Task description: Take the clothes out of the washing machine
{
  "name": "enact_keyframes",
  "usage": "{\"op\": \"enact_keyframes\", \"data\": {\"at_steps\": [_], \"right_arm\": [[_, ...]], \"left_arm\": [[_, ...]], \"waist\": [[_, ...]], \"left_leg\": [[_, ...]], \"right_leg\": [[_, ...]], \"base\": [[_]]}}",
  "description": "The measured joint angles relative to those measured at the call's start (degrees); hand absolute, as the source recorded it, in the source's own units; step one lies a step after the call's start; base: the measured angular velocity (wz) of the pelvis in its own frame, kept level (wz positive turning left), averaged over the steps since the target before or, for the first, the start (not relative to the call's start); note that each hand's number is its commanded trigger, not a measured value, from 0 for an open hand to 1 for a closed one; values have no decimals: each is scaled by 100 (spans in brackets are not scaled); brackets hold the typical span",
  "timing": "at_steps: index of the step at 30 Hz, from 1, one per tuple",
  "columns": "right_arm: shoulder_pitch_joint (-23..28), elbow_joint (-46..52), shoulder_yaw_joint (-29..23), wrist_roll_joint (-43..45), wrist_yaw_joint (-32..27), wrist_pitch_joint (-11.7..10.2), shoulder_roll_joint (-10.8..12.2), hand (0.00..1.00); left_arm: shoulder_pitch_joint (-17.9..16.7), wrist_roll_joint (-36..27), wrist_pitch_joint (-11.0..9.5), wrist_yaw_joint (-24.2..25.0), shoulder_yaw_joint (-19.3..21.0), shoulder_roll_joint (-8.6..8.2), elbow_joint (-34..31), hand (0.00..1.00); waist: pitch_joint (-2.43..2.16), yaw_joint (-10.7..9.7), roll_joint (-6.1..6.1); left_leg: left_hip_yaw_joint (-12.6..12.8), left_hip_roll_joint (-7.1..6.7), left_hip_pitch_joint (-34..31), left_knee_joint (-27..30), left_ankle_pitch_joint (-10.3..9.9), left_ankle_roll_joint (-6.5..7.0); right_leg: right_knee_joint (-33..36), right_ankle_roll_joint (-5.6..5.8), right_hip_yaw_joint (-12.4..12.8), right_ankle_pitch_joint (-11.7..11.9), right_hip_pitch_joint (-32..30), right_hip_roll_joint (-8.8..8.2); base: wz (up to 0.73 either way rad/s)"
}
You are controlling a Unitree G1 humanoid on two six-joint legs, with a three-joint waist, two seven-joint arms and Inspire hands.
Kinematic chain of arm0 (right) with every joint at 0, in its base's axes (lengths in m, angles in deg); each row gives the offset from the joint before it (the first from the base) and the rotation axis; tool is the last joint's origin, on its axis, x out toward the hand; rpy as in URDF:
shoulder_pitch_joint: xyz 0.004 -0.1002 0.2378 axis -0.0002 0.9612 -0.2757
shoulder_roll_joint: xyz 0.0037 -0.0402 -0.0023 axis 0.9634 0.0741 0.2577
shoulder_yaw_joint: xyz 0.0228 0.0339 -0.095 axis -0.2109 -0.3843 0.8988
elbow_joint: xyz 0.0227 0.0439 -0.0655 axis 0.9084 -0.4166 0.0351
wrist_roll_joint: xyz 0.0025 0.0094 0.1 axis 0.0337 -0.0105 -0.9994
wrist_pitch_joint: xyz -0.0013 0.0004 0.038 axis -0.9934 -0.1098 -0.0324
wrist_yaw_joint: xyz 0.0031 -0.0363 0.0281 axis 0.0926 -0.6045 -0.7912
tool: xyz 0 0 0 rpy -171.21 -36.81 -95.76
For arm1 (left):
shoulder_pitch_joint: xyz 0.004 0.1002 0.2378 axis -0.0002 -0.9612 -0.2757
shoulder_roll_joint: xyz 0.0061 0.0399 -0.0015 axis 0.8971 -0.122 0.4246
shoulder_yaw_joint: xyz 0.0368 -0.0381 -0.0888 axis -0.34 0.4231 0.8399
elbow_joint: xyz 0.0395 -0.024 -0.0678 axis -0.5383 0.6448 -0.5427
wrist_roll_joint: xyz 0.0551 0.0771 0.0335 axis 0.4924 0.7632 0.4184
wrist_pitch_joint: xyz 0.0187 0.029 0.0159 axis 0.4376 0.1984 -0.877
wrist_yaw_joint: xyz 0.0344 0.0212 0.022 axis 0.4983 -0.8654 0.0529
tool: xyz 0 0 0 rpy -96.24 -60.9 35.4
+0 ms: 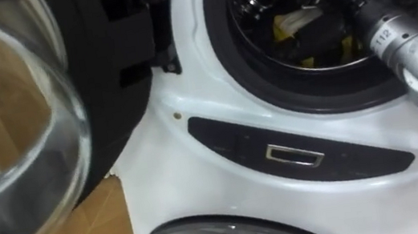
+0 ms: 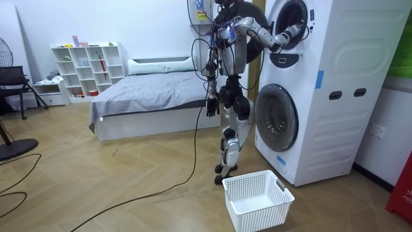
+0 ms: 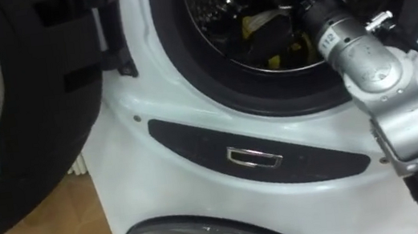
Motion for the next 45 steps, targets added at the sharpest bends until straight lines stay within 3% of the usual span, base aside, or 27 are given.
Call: {"op": "enact_keyframes", "data": {"at_steps": [4,8,11,14,17,23,28,30,37,42,45], "right_arm": [[-325,-331,0,140,-10,59,-111,0],[-336,-373,-2,167,70,195,-391,0],[-338,-373,-3,394,262,261,-476,0],[-340,-372,-3,662,468,369,-507,0],[-385,-504,-1,1124,755,466,-548,0],[-416,-606,25,1729,1407,684,-548,0],[-431,-610,25,1982,1788,805,-568,0],[-462,-600,25,2130,1932,810,-568,0],[-738,-604,286,2452,2332,802,-627,0],[-821,-577,625,2732,2516,716,-853,0],[-821,-453,700,3180,2672,649,-864,0]], "left_arm": [[-6,11,21,-79,3,1,-11,0],[-22,122,121,-85,111,1,-13,0],[-26,161,180,-59,111,-6,-13,0],[-20,182,237,-60,112,-2,-41,0],[1,102,339,-72,108,12,-134,0],[36,102,348,-63,107,60,-136,0],[57,103,416,-24,96,60,-135,0],[76,101,426,-20,85,62,-125,0],[153,100,408,-75,15,131,-3,0],[314,101,295,-170,-176,258,121,0],[412,101,239,-114,-177,281,162,0]], "waist": [[-10,-93,-14],[-83,-124,-114],[-79,-208,-110],[-71,-234,-103],[-54,-245,-110],[4,-255,-229],[0,-250,-255],[4,-227,-249],[8,-203,-257],[72,-184,-377],[68,-156,-393]], "left_leg": [[-12,-47,2,-39,42,67],[-33,-66,10,-75,72,115],[-67,-73,48,-84,83,137],[-91,-103,88,-122,93,163],[-121,-114,91,-127,99,172],[-136,-116,84,-133,99,173],[-133,-118,93,-165,101,177],[-127,-118,92,-183,106,184],[-139,-110,121,-232,110,186],[-147,-100,184,-282,109,184],[-144,-100,183,-303,109,184]], "right_leg": [[-9,42,9,25,-3,-39],[-10,121,42,76,-22,-55],[-11,188,241,122,-6,-32],[-13,192,472,124,8,-21],[-16,193,476,124,-25,-29],[-17,193,491,125,-39,-20],[-12,193,516,129,-55,-19],[-12,193,647,129,-74,-16],[-19,193,651,128,-74,-8],[-30,193,711,128,-25,9],[-20,190,807,131,-48,14]], "base": [[3],[1],[6],[2],[4],[0],[-1],[0],[0],[0],[0]]}}
